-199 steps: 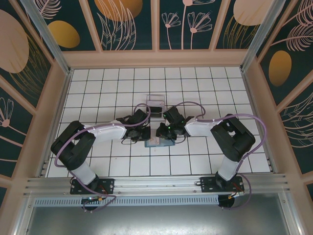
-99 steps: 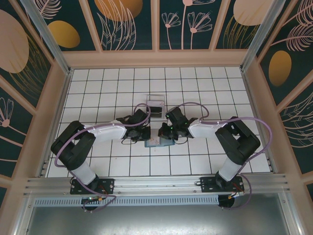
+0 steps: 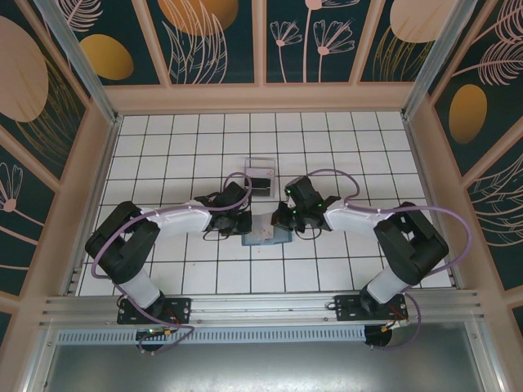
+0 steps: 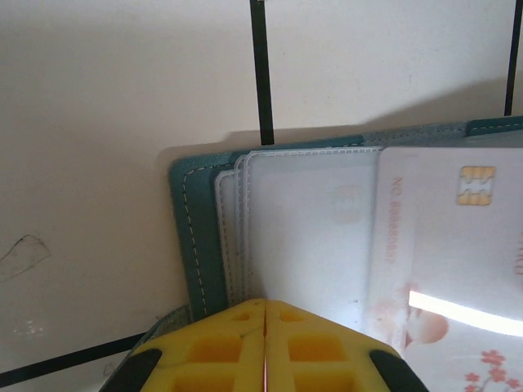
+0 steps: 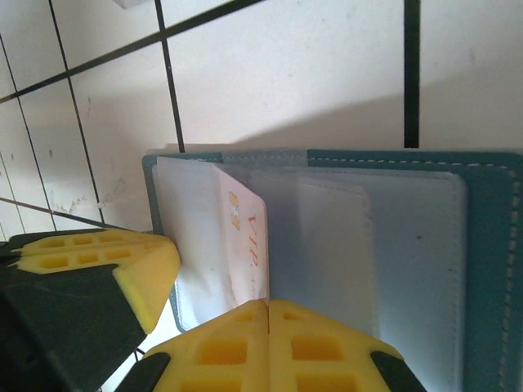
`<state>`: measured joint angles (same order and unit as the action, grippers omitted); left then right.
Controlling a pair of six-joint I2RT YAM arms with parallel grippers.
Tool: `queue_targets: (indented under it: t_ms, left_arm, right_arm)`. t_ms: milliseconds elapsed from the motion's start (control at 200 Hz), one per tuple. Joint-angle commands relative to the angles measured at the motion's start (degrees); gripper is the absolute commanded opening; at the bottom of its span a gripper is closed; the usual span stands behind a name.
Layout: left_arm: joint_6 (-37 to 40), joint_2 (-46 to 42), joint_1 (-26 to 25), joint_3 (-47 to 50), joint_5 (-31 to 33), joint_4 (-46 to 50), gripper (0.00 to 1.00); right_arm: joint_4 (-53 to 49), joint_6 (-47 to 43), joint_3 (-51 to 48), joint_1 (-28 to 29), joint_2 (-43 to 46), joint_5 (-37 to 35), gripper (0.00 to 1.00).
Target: Take the credit cards out of the card holder
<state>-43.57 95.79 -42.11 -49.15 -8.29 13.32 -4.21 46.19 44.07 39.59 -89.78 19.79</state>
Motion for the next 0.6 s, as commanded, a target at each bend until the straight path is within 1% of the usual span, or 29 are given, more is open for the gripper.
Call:
queue_targets:
  t_ms: [0,225,345,510,596]
  left_arm:
    - [1.5,2.0,0.3,1.0,3.2,5.0,0.09]
    - [2.3,1.0,0.5,1.5,4.5,5.8,0.08]
    - [2.8,0.2,0.5,2.1,4.8,6.0,0.09]
    - [3.6,-1.2,1.1,3.1,6.0,6.9,0.09]
    - [4.2,-2.1,1.8,3.8,6.4,7.2,0.09]
  right_arm:
    - [-3.6,-1.7,-0.5,-0.9,2.6,-2.4,0.00]
    - [-5.7,-3.5,1.6,-1.3,4.3,-3.2,0.00]
    - [-5.3,-4.7,2.0,-1.3,5.9,-3.7,0.00]
    - [-9.8,-7.9,4.4,-1.4,7.2,-8.3,0.00]
    - [-12.0,-9.1,5.5,-1.4,6.8,-9.5,0.00]
